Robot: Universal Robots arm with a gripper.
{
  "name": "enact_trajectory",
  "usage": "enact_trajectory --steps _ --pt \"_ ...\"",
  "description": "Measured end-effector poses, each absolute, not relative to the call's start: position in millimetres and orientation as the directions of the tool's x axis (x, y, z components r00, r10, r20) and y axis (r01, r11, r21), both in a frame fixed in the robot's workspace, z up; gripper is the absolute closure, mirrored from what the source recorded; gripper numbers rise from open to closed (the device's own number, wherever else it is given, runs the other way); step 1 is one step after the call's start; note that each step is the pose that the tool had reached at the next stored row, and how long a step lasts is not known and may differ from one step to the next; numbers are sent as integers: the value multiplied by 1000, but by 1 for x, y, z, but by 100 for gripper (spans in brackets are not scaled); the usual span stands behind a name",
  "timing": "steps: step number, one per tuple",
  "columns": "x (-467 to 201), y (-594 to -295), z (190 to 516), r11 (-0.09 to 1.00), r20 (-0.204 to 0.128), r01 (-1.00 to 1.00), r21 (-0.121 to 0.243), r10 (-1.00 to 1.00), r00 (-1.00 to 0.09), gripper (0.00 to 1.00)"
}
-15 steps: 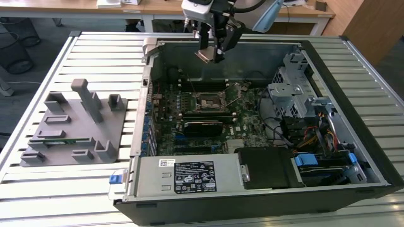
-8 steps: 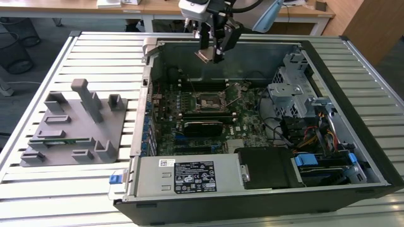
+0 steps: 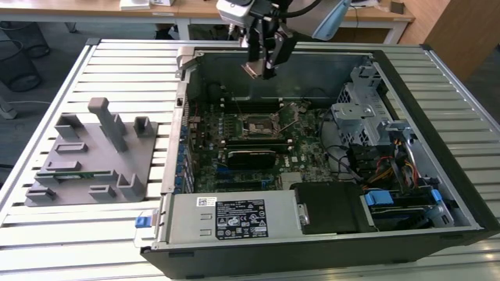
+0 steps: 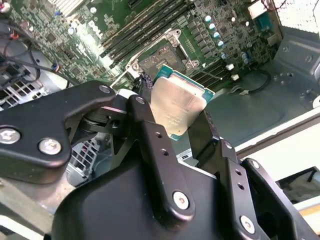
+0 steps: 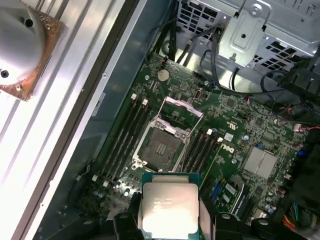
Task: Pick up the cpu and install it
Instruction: 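Place the cpu into insertion slot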
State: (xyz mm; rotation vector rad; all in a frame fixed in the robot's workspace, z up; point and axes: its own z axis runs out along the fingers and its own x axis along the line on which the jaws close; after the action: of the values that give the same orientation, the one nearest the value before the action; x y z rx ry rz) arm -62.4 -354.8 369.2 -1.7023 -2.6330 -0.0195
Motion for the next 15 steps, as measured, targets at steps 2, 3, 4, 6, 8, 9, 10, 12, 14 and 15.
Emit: enact_trajectory --steps 2,3,4,6,8,9,10,12,14,15 --pt "-62 -355 368 376 12 927 7 927 -376 46" --pt "-62 -355 367 359 12 933 7 933 -359 46" --pt "-62 -355 366 342 12 940 7 939 -342 46" --pt "-62 -355 364 308 12 951 7 951 -308 46" --pt "-62 -355 363 273 12 962 7 962 -273 46" --pt "-62 -355 362 258 12 966 7 966 -258 46" --pt "-63 -354 361 247 12 969 7 969 -247 46" --pt "-63 -352 359 242 12 970 7 970 -242 46" --pt "-62 -351 356 242 15 970 8 970 -242 46" --pt "-62 -351 354 241 15 971 8 970 -241 46"
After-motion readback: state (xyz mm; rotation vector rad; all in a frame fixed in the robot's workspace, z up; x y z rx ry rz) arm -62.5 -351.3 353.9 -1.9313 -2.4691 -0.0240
